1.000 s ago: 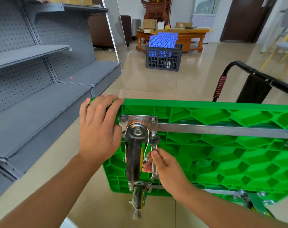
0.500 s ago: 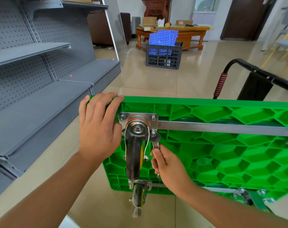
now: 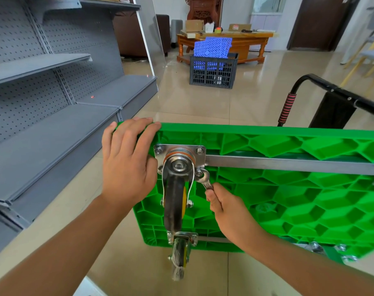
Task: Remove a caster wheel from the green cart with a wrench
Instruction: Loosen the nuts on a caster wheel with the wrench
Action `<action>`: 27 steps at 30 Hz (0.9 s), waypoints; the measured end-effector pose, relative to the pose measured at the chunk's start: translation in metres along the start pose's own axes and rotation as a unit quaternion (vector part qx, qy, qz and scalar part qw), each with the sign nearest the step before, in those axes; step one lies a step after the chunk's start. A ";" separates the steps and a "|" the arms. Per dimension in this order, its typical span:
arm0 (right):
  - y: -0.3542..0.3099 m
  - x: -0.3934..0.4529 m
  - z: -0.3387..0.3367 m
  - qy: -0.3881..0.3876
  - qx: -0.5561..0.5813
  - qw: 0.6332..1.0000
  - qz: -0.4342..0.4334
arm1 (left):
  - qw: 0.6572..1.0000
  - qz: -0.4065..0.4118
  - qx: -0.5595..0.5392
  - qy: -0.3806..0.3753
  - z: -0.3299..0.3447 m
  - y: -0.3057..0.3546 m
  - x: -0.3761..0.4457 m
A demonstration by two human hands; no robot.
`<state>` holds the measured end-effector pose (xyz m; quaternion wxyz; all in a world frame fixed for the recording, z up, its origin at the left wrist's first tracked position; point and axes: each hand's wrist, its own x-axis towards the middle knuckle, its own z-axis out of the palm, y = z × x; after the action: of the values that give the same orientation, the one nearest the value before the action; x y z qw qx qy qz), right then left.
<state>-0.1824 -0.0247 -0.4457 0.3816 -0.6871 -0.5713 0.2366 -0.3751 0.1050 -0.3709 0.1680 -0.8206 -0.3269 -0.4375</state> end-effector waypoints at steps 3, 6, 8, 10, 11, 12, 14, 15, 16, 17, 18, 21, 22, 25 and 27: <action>-0.004 0.000 -0.013 -0.012 -0.082 0.996 -0.015 | 1.000 0.000 -0.001 0.001 0.000 0.000 0.000; -0.011 0.001 -0.029 -0.027 -0.152 0.988 -0.017 | 1.000 0.003 -0.002 0.000 -0.001 0.000 0.000; -0.018 0.001 -0.039 -0.037 -0.213 0.976 -0.024 | 1.000 0.003 -0.001 -0.002 -0.002 0.000 0.000; -0.025 0.002 -0.046 -0.037 -0.267 0.962 -0.037 | 1.000 0.002 -0.001 -0.005 -0.003 0.000 0.000; -0.027 0.003 -0.050 -0.035 -0.281 0.958 -0.042 | 1.000 0.002 -0.001 -0.006 -0.003 0.001 0.000; -0.028 0.003 -0.052 -0.035 -0.286 0.956 -0.046 | 1.000 0.002 -0.001 -0.005 -0.003 0.001 0.000; -0.027 0.001 -0.056 -0.035 -0.279 0.958 -0.058 | 1.000 0.002 -0.002 -0.004 -0.004 0.002 -0.001; -0.025 -0.001 -0.056 -0.036 -0.270 0.960 -0.065 | 1.000 0.002 -0.002 -0.004 -0.004 0.002 -0.001; -0.023 -0.005 -0.055 -0.037 -0.246 0.966 -0.066 | 1.000 0.002 -0.001 -0.004 -0.004 0.002 -0.001; -0.021 -0.009 -0.054 -0.038 -0.207 0.976 -0.058 | 1.000 0.001 -0.001 -0.004 -0.003 0.002 -0.001; -0.019 -0.013 -0.052 -0.042 -0.157 0.986 -0.044 | 1.000 0.000 -0.001 -0.004 -0.003 0.002 -0.001; -0.013 -0.021 -0.043 -0.069 -0.043 0.996 -0.022 | 1.000 -0.002 -0.002 -0.001 -0.002 0.003 -0.001; -0.012 -0.021 -0.039 -0.075 -0.016 0.997 -0.020 | 1.000 -0.002 -0.002 -0.001 -0.002 0.003 -0.001; -0.013 -0.020 -0.029 -0.081 0.064 0.995 0.000 | 1.000 -0.003 -0.003 -0.004 -0.003 0.003 -0.002; -0.014 -0.018 -0.025 -0.086 0.083 0.993 0.007 | 1.000 -0.003 -0.004 -0.008 -0.003 0.003 -0.002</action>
<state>-0.1757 -0.0474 -0.4217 0.3852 -0.6340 -0.5753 0.3445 -0.3758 0.1004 -0.3703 0.1607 -0.8236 -0.3292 -0.4331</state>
